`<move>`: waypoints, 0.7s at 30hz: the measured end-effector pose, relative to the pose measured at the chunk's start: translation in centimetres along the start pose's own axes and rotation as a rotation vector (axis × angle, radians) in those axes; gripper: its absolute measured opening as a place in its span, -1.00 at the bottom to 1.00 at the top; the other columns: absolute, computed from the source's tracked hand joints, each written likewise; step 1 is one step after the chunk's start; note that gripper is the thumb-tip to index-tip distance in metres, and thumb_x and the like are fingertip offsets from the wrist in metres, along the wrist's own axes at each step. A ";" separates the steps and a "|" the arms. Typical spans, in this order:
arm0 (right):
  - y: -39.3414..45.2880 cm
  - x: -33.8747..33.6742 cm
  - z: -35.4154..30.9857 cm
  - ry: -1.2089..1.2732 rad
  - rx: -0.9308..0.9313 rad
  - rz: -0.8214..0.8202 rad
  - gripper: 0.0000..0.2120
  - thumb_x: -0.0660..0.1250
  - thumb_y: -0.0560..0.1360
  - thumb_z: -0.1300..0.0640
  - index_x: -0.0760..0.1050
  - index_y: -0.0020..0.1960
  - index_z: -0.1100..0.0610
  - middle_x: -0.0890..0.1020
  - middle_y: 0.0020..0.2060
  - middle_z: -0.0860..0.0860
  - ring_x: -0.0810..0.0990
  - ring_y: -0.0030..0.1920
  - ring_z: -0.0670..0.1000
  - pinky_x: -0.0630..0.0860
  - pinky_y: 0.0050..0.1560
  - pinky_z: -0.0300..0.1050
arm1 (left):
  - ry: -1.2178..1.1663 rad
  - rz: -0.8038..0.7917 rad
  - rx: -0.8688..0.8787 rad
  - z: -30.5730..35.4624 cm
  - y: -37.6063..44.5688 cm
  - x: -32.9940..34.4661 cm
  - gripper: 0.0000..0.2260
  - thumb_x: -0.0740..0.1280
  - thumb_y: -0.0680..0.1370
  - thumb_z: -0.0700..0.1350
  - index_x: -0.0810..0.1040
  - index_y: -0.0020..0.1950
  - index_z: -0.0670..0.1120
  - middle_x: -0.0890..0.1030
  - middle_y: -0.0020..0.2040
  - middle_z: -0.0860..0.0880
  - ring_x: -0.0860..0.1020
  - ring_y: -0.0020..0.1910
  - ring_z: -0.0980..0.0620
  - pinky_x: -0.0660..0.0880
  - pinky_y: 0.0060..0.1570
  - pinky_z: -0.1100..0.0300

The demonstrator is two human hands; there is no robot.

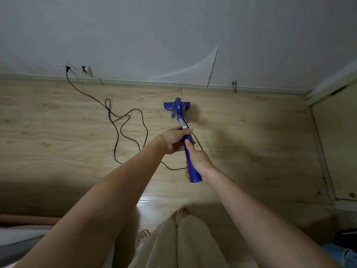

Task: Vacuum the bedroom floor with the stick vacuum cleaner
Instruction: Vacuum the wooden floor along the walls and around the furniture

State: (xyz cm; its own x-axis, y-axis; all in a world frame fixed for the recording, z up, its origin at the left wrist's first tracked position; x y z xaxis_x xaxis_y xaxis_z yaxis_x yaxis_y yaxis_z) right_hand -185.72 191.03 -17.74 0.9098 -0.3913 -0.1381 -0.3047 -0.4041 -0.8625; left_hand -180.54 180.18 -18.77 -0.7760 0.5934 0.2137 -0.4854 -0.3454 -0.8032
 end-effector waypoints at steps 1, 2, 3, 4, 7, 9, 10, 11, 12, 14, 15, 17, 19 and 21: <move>-0.1 0.0 0.3 -0.005 -0.006 0.008 -0.39 0.15 0.52 -0.36 0.41 -0.02 0.24 0.51 -0.37 0.14 0.48 -0.48 0.07 0.48 -0.46 -0.16 | -0.001 0.003 -0.002 -0.3 -0.1 0.1 -0.77 0.28 0.60 -0.11 0.40 0.22 -0.14 0.53 -0.10 -0.11 0.57 -0.17 0.01 0.59 -0.16 0.12; -0.3 0.1 0.6 -0.014 -0.016 0.016 -0.41 0.15 0.53 -0.34 0.41 -0.04 0.24 0.51 -0.38 0.13 0.48 -0.49 0.07 0.48 -0.46 -0.16 | -0.007 0.008 -0.003 -0.6 -0.2 0.2 -0.76 0.28 0.60 -0.11 0.40 0.24 -0.14 0.53 -0.09 -0.11 0.57 -0.16 0.01 0.59 -0.15 0.11; -0.5 0.2 1.0 -0.027 -0.029 0.021 -0.44 0.16 0.54 -0.31 0.41 -0.04 0.24 0.52 -0.38 0.13 0.49 -0.48 0.07 0.48 -0.46 -0.16 | -0.016 0.015 -0.003 -0.9 -0.4 0.3 -0.75 0.29 0.60 -0.12 0.40 0.25 -0.15 0.53 -0.09 -0.11 0.57 -0.15 0.00 0.58 -0.13 0.10; -0.8 0.3 1.4 -0.038 -0.047 0.021 -0.47 0.16 0.55 -0.29 0.42 -0.02 0.23 0.52 -0.38 0.12 0.49 -0.47 0.06 0.48 -0.45 -0.15 | -0.026 0.022 -0.003 -1.3 -0.5 0.3 -0.74 0.29 0.60 -0.13 0.40 0.26 -0.15 0.52 -0.09 -0.11 0.57 -0.15 0.00 0.58 -0.11 0.09; -1.7 0.8 2.3 -0.070 -0.102 0.028 -0.55 0.17 0.58 -0.22 0.40 0.03 0.20 0.53 -0.37 0.11 0.49 -0.47 0.05 0.48 -0.45 -0.16 | -0.054 0.029 -0.007 -2.1 -1.5 0.1 -0.77 0.30 0.59 -0.14 0.41 0.23 -0.14 0.50 -0.06 -0.11 0.57 -0.14 -0.02 0.56 -0.13 0.10; -2.5 1.2 2.8 -0.088 -0.129 0.051 -0.60 0.17 0.59 -0.19 0.39 0.00 0.19 0.52 -0.40 0.10 0.48 -0.51 0.04 0.45 -0.48 -0.18 | -0.063 0.023 -0.011 -2.6 -2.3 0.0 -0.83 0.29 0.60 -0.14 0.43 0.17 -0.12 0.50 -0.06 -0.11 0.56 -0.12 -0.02 0.56 -0.13 0.10; -3.0 1.4 3.1 -0.097 -0.142 0.060 -0.61 0.17 0.59 -0.18 0.39 -0.01 0.18 0.52 -0.41 0.10 0.47 -0.52 0.04 0.44 -0.49 -0.19 | -0.062 0.019 -0.014 -2.8 -2.8 0.0 -0.85 0.28 0.60 -0.14 0.43 0.16 -0.12 0.51 -0.07 -0.11 0.56 -0.13 -0.02 0.56 -0.12 0.10; -3.6 1.6 3.5 -0.108 -0.155 0.065 -0.62 0.17 0.60 -0.16 0.39 -0.02 0.18 0.52 -0.41 0.10 0.47 -0.53 0.03 0.44 -0.50 -0.19 | -0.058 0.016 -0.016 -3.2 -3.4 0.0 -0.85 0.28 0.61 -0.14 0.43 0.16 -0.12 0.51 -0.07 -0.11 0.56 -0.13 -0.02 0.56 -0.11 0.10; -4.2 1.8 4.0 -0.120 -0.168 0.070 -0.64 0.16 0.60 -0.15 0.38 -0.02 0.18 0.53 -0.41 0.10 0.48 -0.53 0.03 0.44 -0.50 -0.20 | -0.051 0.013 -0.019 -3.6 -3.9 0.0 -0.85 0.28 0.61 -0.14 0.43 0.15 -0.13 0.51 -0.07 -0.11 0.56 -0.14 -0.01 0.56 -0.09 0.10; -5.7 2.2 5.1 -0.144 -0.191 0.078 -0.67 0.16 0.61 -0.11 0.38 -0.01 0.19 0.53 -0.40 0.10 0.47 -0.55 0.01 0.43 -0.51 -0.22 | -0.037 0.003 -0.026 -4.6 -5.3 0.1 -0.92 0.28 0.60 -0.13 0.45 0.06 -0.11 0.51 -0.08 -0.11 0.56 -0.14 -0.01 0.55 -0.08 0.10; -6.5 2.5 5.7 -0.149 -0.199 0.082 -0.68 0.16 0.62 -0.09 0.38 0.00 0.20 0.52 -0.39 0.10 0.47 -0.56 0.00 0.42 -0.52 -0.22 | -0.031 -0.002 -0.028 -5.1 -6.1 0.1 -0.95 0.28 0.61 -0.13 0.45 0.01 -0.10 0.51 -0.09 -0.11 0.56 -0.14 -0.01 0.55 -0.09 0.11; -8.0 3.0 6.8 -0.150 -0.205 0.099 -0.70 0.19 0.60 -0.07 0.36 -0.02 0.19 0.52 -0.35 0.11 0.45 -0.59 -0.01 0.39 -0.55 -0.25 | -0.022 -0.007 -0.035 -6.3 -7.4 0.1 -0.95 0.27 0.61 -0.14 0.44 -0.04 -0.08 0.51 -0.09 -0.12 0.56 -0.15 -0.01 0.55 -0.14 0.12; -9.5 3.7 8.1 -0.166 -0.214 0.127 -0.72 0.23 0.58 -0.06 0.34 -0.04 0.18 0.52 -0.28 0.13 0.44 -0.62 -0.02 0.35 -0.60 -0.26 | -0.016 -0.010 -0.043 -7.5 -8.8 0.2 -0.95 0.27 0.61 -0.15 0.43 -0.02 -0.10 0.49 -0.10 -0.12 0.56 -0.16 -0.02 0.55 -0.14 0.09; -11.0 4.2 9.3 -0.187 -0.231 0.140 -0.77 0.26 0.55 0.00 0.34 -0.05 0.17 0.51 -0.28 0.13 0.43 -0.65 -0.02 0.33 -0.62 -0.26 | -0.014 -0.007 -0.061 -8.6 -10.2 0.3 -0.93 0.27 0.61 -0.16 0.42 0.03 -0.14 0.49 -0.11 -0.13 0.56 -0.19 -0.02 0.54 -0.10 0.04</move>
State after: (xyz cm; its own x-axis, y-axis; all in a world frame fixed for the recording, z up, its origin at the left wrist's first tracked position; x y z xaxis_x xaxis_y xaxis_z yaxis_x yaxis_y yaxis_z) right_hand -175.89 201.48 -13.31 0.8841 -0.3061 -0.3532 -0.4668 -0.5427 -0.6983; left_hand -172.33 190.12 -15.36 -0.7786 0.5850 0.2270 -0.4655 -0.2960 -0.8341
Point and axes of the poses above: each hand's wrist, its own y-axis towards the middle knuckle, its own x-axis out of the palm, z = x × y, the point moved 1 cm from there along y, towards the middle knuckle
